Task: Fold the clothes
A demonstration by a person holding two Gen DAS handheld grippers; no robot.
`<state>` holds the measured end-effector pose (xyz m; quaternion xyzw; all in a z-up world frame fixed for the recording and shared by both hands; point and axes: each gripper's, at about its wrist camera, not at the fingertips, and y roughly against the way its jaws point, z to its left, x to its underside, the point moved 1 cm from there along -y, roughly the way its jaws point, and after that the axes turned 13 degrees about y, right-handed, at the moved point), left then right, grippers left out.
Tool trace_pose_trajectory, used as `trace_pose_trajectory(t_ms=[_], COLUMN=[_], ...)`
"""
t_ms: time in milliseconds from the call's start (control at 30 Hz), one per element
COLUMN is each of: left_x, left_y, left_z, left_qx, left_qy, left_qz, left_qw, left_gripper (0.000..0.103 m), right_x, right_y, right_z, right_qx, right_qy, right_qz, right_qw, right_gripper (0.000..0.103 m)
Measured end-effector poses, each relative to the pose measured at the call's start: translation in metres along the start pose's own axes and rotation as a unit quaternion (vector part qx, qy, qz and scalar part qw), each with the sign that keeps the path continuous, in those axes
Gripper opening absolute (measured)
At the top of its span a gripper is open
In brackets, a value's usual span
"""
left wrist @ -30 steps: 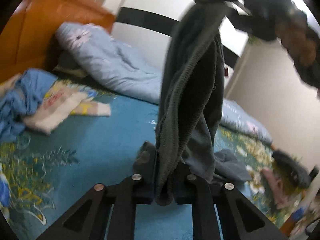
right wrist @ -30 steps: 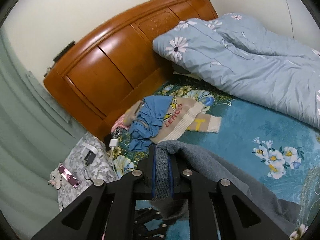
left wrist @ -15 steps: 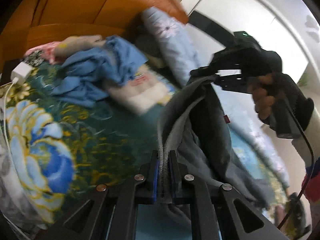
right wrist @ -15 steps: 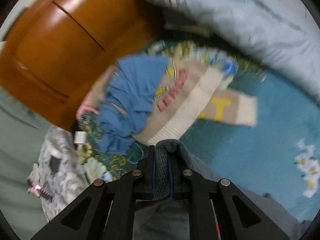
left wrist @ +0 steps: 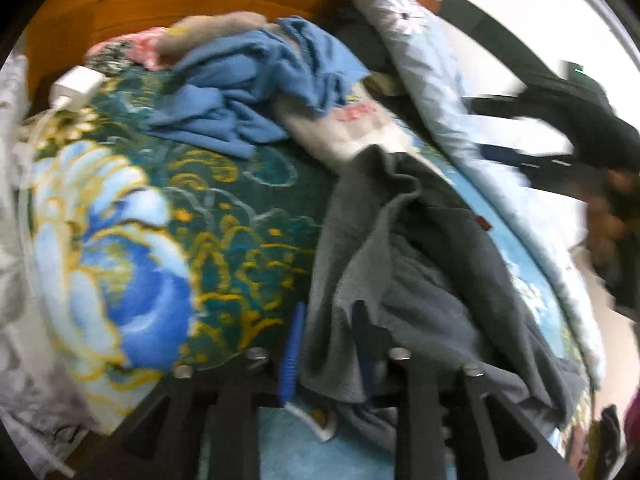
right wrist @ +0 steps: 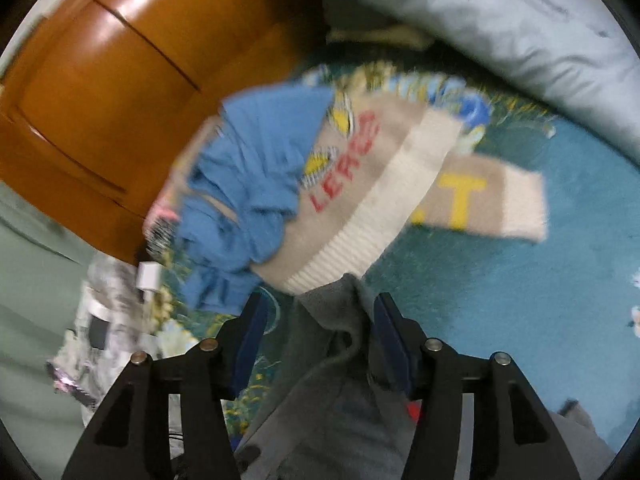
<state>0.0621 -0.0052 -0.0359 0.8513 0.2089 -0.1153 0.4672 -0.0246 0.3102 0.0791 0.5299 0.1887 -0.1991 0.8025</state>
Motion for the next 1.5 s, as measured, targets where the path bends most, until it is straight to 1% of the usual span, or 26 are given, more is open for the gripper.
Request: trace_pose_trajectory(t_ms=[67,133,200,267,333,367,433,500,567,600,667,700,800,867,933,967,1000,1100,1167,1233,1267,1300,1333,1367,1400,1500], left_x=[0.002,0.002,0.005,0.01,0.019,0.025,0.038,0.056,0.072,0.08,0.096,0.101,0.112,0.115,0.117,0.119,0.12,0.124,0.122,0.123,0.124,0.125,0.126,0.126,0.126,0.124], left_y=[0.015,0.028,0.042,0.056,0.067,0.07,0.07,0.064,0.05,0.044,0.027,0.025,0.019,0.02,0.022,0.023,0.024,0.026,0.024,0.022,0.021,0.021,0.021,0.021,0.021,0.019], left_z=[0.0,-0.002,-0.013,-0.028,-0.046,-0.058,-0.08,-0.099,-0.114,-0.122,-0.133,-0.137,-0.146,-0.148,-0.151,-0.152,-0.153,-0.156,-0.155,-0.154,-0.155,-0.156,-0.157,-0.158,-0.158,-0.157], left_qx=[-0.013,-0.01,-0.007,-0.001,0.012,0.024,0.037,0.039,0.044,0.047,0.048,0.046,0.028,0.021,0.014,0.011,0.007,-0.003,-0.007,-0.01,-0.01,-0.009,-0.008,-0.008,-0.01,-0.012], left_qy=[0.009,0.014,0.003,-0.015,-0.039,-0.056,-0.089,-0.12,-0.139,-0.149,-0.153,-0.154,-0.162,-0.165,-0.169,-0.171,-0.173,-0.178,-0.17,-0.166,-0.168,-0.17,-0.172,-0.176,-0.176,-0.172], left_qz=[-0.01,-0.021,-0.032,-0.047,-0.06,-0.064,-0.068,-0.064,-0.027,-0.008,0.039,0.046,0.054,0.052,0.05,0.05,0.049,0.046,0.047,0.049,0.051,0.053,0.053,0.053,0.053,0.054], left_qw=[0.9998,0.9996,0.9995,0.9988,0.9974,0.9961,0.993,0.99,0.9889,0.9878,0.9863,0.986,0.985,0.9846,0.9842,0.984,0.9838,0.9829,0.9843,0.9848,0.9845,0.9839,0.9836,0.983,0.9829,0.9835], left_gripper=[0.038,0.041,0.045,0.053,0.059,0.062,0.066,0.068,0.068,0.068,0.068,0.068,0.068,0.068,0.068,0.068,0.068,0.068,0.068,0.068,0.068,0.068,0.068,0.068,0.068,0.068], right_x=[0.012,0.04,0.072,0.12,0.172,0.195,0.252,0.315,0.366,0.387,0.417,0.428,0.447,0.454,0.454,0.452,0.45,0.442,0.435,0.427,0.424,0.421,0.418,0.416,0.412,0.401], right_y=[0.038,0.086,0.132,0.181,0.222,0.237,0.268,0.288,0.29,0.285,0.271,0.262,0.239,0.231,0.223,0.221,0.221,0.233,0.242,0.248,0.25,0.252,0.255,0.258,0.261,0.273], right_z=[-0.006,-0.021,-0.036,-0.058,-0.079,-0.087,-0.103,-0.116,-0.126,-0.129,-0.131,-0.132,-0.142,-0.152,-0.164,-0.169,-0.172,-0.177,-0.18,-0.187,-0.191,-0.195,-0.196,-0.195,-0.193,-0.183], right_qx=[-0.006,0.004,0.025,0.082,0.134,0.152,0.192,0.217,0.221,0.221,0.229,0.234,0.263,0.293,0.327,0.336,0.338,0.331,0.325,0.315,0.308,0.297,0.287,0.279,0.272,0.272], right_qy=[-0.005,-0.008,-0.01,-0.011,-0.02,-0.028,-0.048,-0.067,-0.079,-0.082,-0.079,-0.076,-0.067,-0.064,-0.066,-0.067,-0.067,-0.071,-0.077,-0.091,-0.099,-0.107,-0.112,-0.111,-0.109,-0.096], right_qz=[-0.026,-0.053,-0.077,-0.099,-0.119,-0.128,-0.149,-0.161,-0.154,-0.145,-0.123,-0.115,-0.097,-0.09,-0.085,-0.086,-0.095,-0.149,-0.18,-0.199,-0.205,-0.211,-0.22,-0.231,-0.24,-0.26], right_qw=[1.0,0.999,0.997,0.992,0.984,0.98,0.969,0.96,0.96,0.961,0.962,0.962,0.958,0.95,0.939,0.936,0.934,0.929,0.925,0.923,0.924,0.925,0.926,0.925,0.925,0.921], right_gripper=[0.059,0.061,0.063,0.063,0.063,0.064,0.066,0.066,0.066,0.066,0.066,0.066,0.066,0.066,0.066,0.066,0.066,0.066,0.066,0.066,0.059,0.044,0.034,0.015,0.008,0.005])
